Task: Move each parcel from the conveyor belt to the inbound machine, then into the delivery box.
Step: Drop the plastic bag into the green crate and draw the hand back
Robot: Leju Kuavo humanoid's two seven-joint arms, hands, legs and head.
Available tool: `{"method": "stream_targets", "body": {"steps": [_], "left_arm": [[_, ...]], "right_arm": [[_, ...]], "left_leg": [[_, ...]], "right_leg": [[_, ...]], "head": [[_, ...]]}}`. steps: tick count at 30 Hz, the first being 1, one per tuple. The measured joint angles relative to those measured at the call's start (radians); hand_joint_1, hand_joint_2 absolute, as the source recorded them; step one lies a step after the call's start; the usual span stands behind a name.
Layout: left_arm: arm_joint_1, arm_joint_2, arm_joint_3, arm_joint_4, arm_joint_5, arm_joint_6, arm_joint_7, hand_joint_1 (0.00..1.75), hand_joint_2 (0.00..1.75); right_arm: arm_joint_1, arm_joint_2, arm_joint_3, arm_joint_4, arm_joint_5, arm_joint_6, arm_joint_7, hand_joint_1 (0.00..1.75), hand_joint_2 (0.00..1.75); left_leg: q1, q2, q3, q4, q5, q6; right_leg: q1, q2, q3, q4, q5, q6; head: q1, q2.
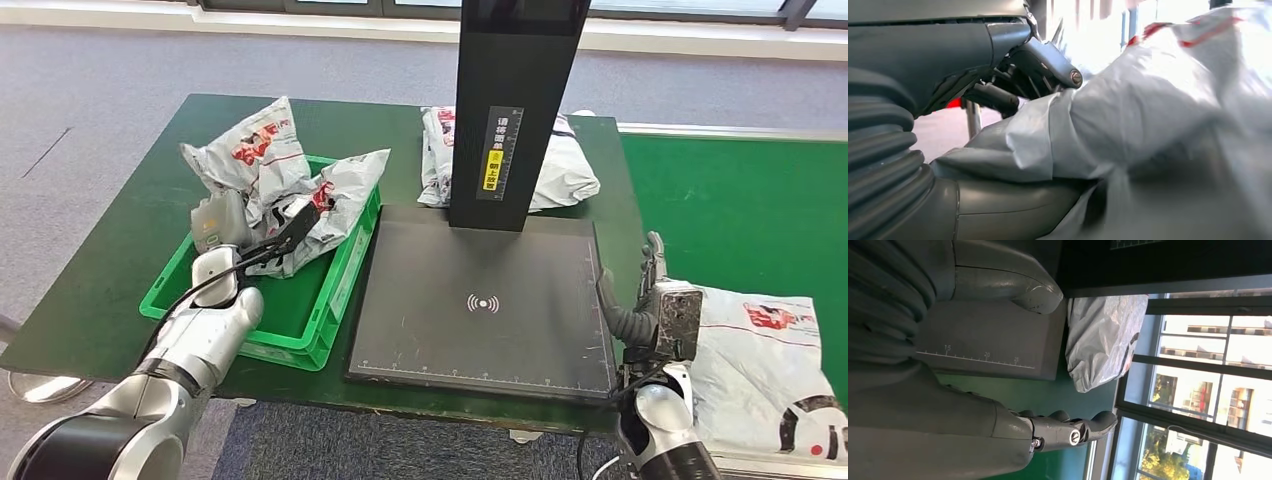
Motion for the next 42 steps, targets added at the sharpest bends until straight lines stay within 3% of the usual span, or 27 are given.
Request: {"method": "stream_targets", "body": {"steps": [3,7,13,17,20,26,30,42], "left_arm": [[0.000,0.006,0.004,0.029,0.034,0.007,-0.061,0.00,1.75],[0.004,0.009,0.016,0.039,0.082,0.094,-0.171,0.00,1.75],[0.005,0.011,0.020,0.043,0.097,0.123,-0.201,0.00,1.75],[0.011,0.011,0.025,0.035,0.123,0.134,-0.235,0.00,0.00],[0.039,0.008,0.056,-0.032,0.175,0.156,-0.347,0.00,0.00],[0.092,-0.031,0.186,-0.203,0.320,0.161,-0.676,0.00,0.00],[0.097,-0.068,0.258,-0.238,0.390,0.161,-0.776,0.00,0.00],[0.099,-0.100,0.358,-0.265,0.330,0.161,-0.707,0.00,0.00]], "right_arm": [[0.006,0.000,-0.003,-0.013,0.007,0.012,0.016,0.00,1.75],[0.025,0.000,-0.008,-0.041,0.017,0.020,0.030,0.00,1.75],[0.045,0.000,-0.012,-0.068,0.018,0.020,0.033,0.00,1.75],[0.052,-0.001,-0.014,-0.078,0.018,0.022,0.034,0.00,1.75],[0.066,-0.002,-0.022,-0.086,0.018,0.024,0.034,0.00,1.75],[0.086,-0.016,-0.027,-0.091,0.013,0.029,0.030,0.00,1.75],[0.086,-0.027,-0.029,-0.091,0.004,0.027,0.019,0.00,0.00],[0.085,-0.044,-0.038,-0.070,0.018,0.025,0.031,0.00,0.00]], "left_leg": [[0.000,0.000,0.000,0.000,0.000,0.000],[0.000,0.000,0.000,0.000,0.000,0.000],[0.000,0.000,0.000,0.000,0.000,0.000],[0.000,0.000,0.000,0.000,0.000,0.000],[0.000,0.000,0.000,0.000,0.000,0.000],[0.000,0.000,0.000,0.000,-0.001,0.000],[0.000,0.000,0.000,0.000,-0.001,0.000],[0.000,0.000,0.000,0.000,-0.001,0.000]], "right_leg": [[0.000,0.000,0.000,0.000,0.000,0.000],[0.000,0.000,0.000,0.000,0.000,0.000],[0.000,0.000,0.000,0.000,0.000,0.000],[0.000,0.000,0.000,0.000,0.000,0.000],[0.000,0.000,0.000,0.000,0.000,0.000],[0.000,0.000,0.000,-0.001,0.000,0.000],[0.000,0.000,0.000,-0.001,0.000,0.000],[0.000,0.000,0.000,0.000,0.000,0.000]], "head": [[0.000,0.000],[0.000,0.000],[0.000,0.000],[0.000,0.000],[0.000,0.000],[0.000,0.000],[0.000,0.000],[0.000,0.000]]}}
